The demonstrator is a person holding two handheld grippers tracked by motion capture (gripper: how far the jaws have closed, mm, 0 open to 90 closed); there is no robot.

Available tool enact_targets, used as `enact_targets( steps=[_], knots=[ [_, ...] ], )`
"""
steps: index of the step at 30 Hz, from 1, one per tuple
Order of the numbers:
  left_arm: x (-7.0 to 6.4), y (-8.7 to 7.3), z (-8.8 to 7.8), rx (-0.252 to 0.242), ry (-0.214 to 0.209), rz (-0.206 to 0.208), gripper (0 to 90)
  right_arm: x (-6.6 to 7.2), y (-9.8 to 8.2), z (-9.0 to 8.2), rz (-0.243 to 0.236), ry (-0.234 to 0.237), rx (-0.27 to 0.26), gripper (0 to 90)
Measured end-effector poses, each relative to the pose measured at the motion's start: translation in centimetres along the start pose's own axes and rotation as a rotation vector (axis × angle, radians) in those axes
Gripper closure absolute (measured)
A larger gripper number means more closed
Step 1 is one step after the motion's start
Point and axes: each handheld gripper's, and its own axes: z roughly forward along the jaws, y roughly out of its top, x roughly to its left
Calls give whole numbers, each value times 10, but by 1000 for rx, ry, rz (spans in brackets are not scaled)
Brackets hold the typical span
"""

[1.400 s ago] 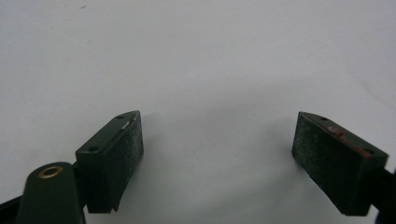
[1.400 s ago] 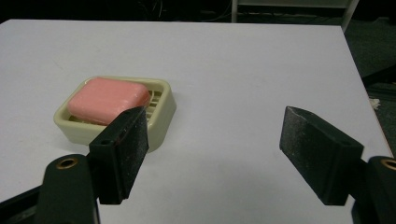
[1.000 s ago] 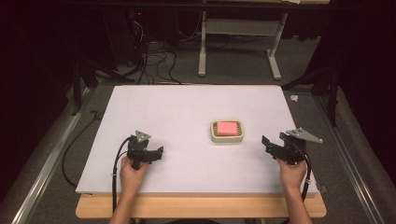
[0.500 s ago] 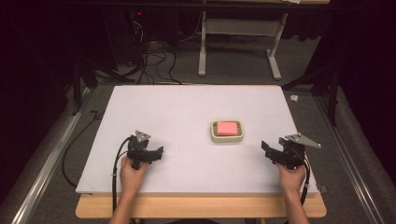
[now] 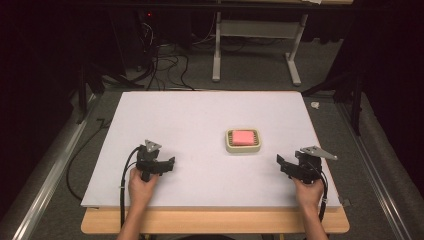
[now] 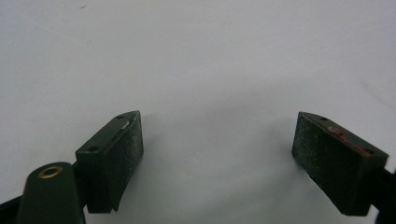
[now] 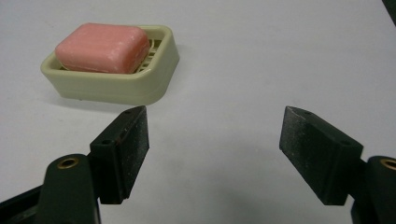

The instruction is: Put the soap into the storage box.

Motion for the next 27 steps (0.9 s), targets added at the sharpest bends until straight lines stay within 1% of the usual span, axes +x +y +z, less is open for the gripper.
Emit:
enact_targets(
  steps=[9,18,20,27],
  knots=[
    [0,0,0,1,0,0,169,1,-3,6,1,-1,26,244],
    [0,0,0,1,0,0,169,4,-3,16,-28,-12,58,244],
    [0,0,0,1,0,0,169,5,-4,18,-26,-18,66,244],
    [0,0,0,1,0,0,169,6,-5,23,-43,-32,88,243]
  ],
)
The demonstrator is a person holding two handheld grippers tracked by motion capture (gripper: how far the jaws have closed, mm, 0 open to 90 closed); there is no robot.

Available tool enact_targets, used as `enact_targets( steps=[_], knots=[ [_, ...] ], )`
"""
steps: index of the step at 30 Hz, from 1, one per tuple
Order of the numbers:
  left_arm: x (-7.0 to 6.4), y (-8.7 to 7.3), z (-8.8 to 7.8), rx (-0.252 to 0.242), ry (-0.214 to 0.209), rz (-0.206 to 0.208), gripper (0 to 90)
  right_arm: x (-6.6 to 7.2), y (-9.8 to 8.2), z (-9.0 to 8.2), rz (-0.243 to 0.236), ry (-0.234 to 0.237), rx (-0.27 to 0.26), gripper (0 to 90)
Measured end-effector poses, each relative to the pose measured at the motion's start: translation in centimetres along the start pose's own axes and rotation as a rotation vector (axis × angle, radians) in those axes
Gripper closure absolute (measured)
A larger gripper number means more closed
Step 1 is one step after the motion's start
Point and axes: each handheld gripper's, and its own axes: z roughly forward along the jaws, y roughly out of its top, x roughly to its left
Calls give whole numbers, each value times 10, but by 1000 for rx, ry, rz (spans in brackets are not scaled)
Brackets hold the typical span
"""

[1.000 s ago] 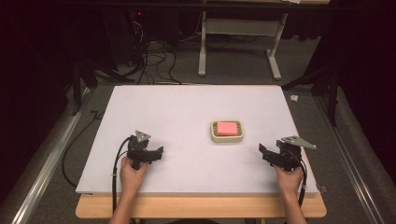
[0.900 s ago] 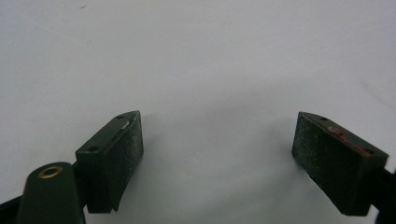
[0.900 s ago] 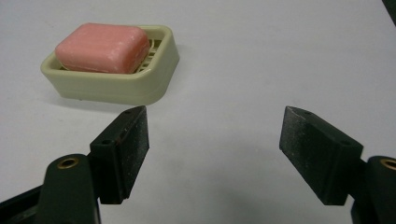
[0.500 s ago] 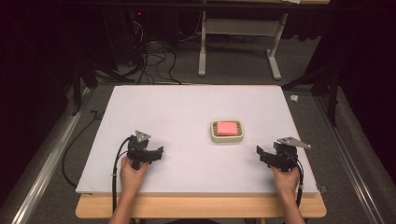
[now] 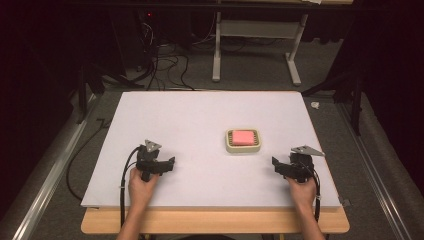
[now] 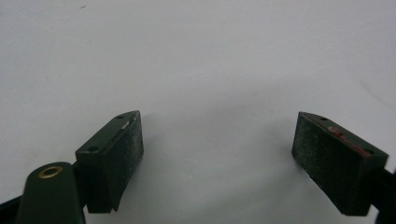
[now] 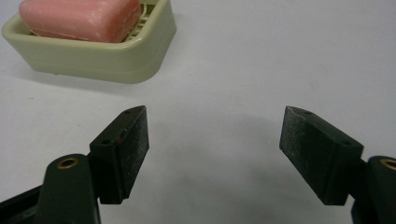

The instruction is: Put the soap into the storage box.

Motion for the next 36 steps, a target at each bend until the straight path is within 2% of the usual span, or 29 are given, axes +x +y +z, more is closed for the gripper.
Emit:
enact_targets(
  steps=[10,21,36],
  knots=[
    [0,0,0,0,0,0,169,2,-1,7,-22,-27,27,239],
    [0,0,0,-1,0,0,169,6,-3,17,-49,-40,81,219],
    [0,0,0,-1,0,0,169,6,-4,18,-57,-34,77,206]
  ],
)
